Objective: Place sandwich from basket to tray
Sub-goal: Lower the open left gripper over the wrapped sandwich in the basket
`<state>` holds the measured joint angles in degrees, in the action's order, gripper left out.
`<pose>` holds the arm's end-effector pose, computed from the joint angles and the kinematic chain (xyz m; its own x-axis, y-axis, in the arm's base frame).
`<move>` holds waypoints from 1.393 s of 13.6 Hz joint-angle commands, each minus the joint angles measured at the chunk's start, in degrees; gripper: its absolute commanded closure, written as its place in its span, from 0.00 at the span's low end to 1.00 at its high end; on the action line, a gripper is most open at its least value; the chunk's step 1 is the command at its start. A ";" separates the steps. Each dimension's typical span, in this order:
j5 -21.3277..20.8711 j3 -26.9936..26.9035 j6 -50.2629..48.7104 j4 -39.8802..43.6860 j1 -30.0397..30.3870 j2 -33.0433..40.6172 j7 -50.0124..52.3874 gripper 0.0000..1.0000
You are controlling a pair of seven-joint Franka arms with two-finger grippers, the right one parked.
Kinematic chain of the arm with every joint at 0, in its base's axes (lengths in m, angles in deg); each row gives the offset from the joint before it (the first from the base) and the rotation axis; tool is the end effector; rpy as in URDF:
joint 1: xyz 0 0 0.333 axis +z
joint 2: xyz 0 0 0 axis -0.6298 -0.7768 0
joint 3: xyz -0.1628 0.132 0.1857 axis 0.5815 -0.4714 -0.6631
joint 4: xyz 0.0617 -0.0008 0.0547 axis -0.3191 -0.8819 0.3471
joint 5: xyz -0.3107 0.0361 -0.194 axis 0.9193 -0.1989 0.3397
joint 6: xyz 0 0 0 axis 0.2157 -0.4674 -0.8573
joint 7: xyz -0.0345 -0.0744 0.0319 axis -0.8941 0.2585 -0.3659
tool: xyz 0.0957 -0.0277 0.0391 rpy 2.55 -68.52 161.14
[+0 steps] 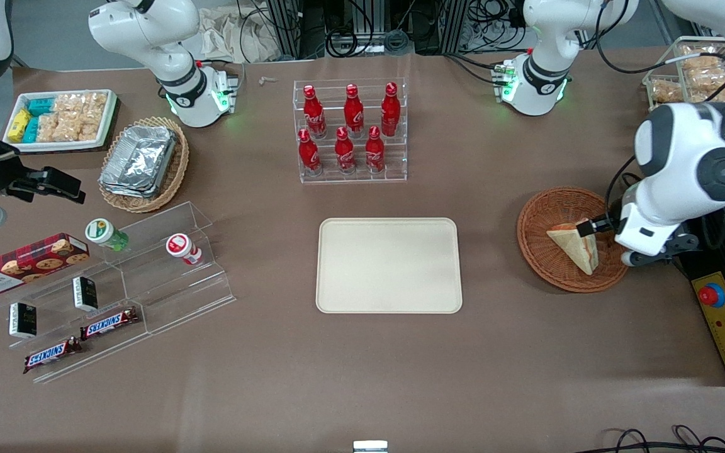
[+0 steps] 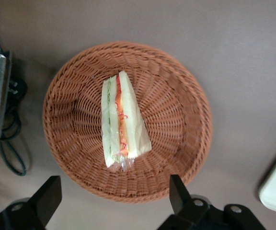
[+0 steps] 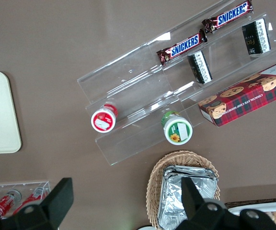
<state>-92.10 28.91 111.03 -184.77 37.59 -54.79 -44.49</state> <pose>0.5225 -0.0198 0.3446 0.9373 0.3228 -0.1314 0.3067 -0.9431 -0.1286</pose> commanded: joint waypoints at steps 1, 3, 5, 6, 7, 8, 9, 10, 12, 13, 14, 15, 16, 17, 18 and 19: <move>-1.69 -0.14 3.80 -5.48 -0.50 2.38 3.80 0.00; -1.69 -0.22 5.11 -5.83 0.03 0.80 3.81 0.00; -1.52 -0.31 6.43 -6.27 0.12 -1.05 3.89 0.00; -1.43 -0.40 7.48 -6.62 0.21 -1.40 4.07 0.00; -1.25 -0.57 8.62 -7.23 0.21 -1.75 4.07 0.00; -1.17 -0.58 9.33 -7.32 0.56 -2.10 4.07 0.00; -0.82 -0.58 9.68 -7.24 0.73 -2.80 4.16 0.00; -0.64 -0.58 10.38 -7.32 0.82 -2.90 4.16 0.00; -0.37 -0.58 10.65 -7.41 2.13 -3.77 4.33 0.00; -0.37 -0.58 11.52 -7.59 2.58 -4.47 4.25 0.00; -0.37 -0.58 12.49 -7.76 2.67 -4.92 4.24 0.00; -0.37 -0.58 12.59 -7.68 2.67 -5.79 4.24 0.00; -0.37 -0.58 12.76 -7.59 2.58 -6.23 4.24 0.01; -0.37 -0.49 12.76 -7.50 2.58 -6.67 4.24 0.01; -0.37 -0.49 12.85 -7.41 2.49 -6.94 4.33 0.01; -0.37 -0.40 12.94 -7.33 2.41 -7.12 4.33 0.01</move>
<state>-92.39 28.26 122.72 -191.56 40.12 -61.99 -41.28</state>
